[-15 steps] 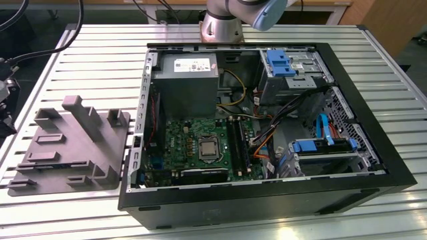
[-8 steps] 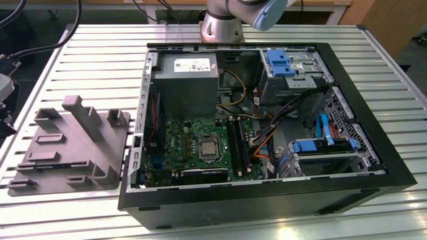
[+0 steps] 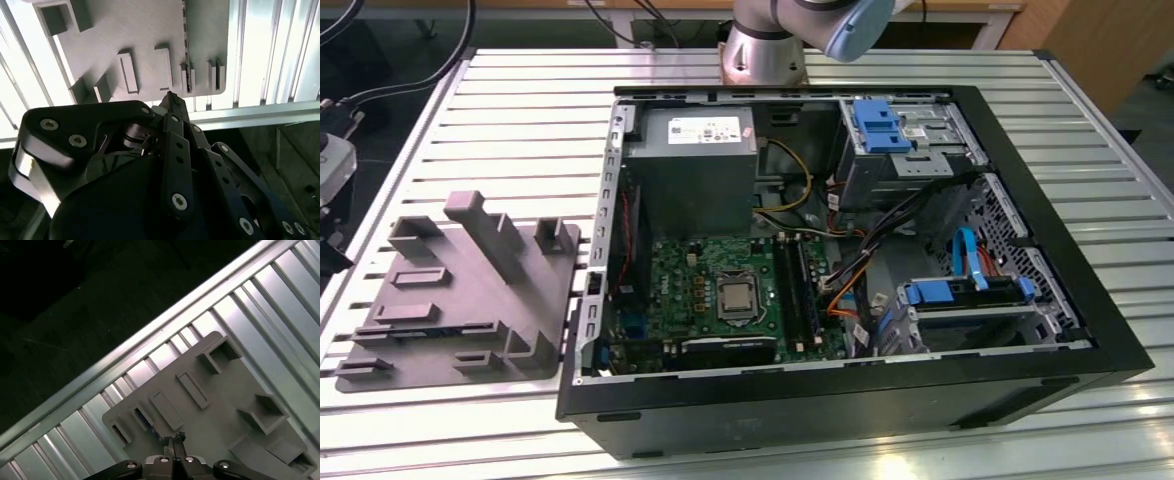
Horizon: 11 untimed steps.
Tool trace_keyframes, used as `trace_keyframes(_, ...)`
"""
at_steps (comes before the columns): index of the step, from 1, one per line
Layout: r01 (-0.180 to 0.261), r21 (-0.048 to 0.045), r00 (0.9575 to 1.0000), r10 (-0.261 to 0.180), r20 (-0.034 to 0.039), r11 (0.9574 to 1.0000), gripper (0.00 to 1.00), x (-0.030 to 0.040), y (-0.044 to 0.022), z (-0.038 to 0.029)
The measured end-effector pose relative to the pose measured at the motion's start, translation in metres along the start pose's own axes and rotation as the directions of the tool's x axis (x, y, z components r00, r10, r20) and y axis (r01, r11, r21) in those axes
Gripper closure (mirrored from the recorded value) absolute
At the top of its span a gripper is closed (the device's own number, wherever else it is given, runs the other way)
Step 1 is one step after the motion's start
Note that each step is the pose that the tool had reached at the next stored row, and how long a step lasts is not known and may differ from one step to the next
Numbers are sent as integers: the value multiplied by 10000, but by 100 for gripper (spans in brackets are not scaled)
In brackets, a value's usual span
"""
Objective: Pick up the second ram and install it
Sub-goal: 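Pick up the second ram and move it above second insertion slot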
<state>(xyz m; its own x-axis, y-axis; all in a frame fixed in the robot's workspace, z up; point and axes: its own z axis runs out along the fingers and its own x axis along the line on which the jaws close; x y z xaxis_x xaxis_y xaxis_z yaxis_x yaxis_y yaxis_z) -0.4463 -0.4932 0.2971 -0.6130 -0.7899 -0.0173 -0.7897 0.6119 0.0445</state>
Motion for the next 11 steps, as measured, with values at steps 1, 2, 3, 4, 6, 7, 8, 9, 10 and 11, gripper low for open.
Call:
trace_keyframes(1,180,-3,9998,-180,-7,9998,89,0,0,1)
trace_keyframes(2,354,-7,9994,-354,-15,9994,89,0,0,1)
trace_keyframes(3,538,-10,9985,-538,-23,9986,89,0,0,2)
trace_keyframes(4,713,-14,9974,-713,-31,9975,89,0,0,3)
trace_keyframes(6,1087,-22,9941,-1087,-47,9941,89,0,0,4)
trace_keyframes(7,1265,-26,9919,-1266,-54,9920,89,0,0,5)
trace_keyframes(8,1443,-30,9895,-1443,-62,9895,89,0,0,5)
trace_keyframes(9,1621,-34,9867,-1621,-69,9868,89,0,0,6)
trace_keyframes(10,1798,-39,9837,-1798,-77,9837,89,0,-1,6)
trace_keyframes(11,1986,-43,9800,-1986,-84,9801,89,0,-1,7)
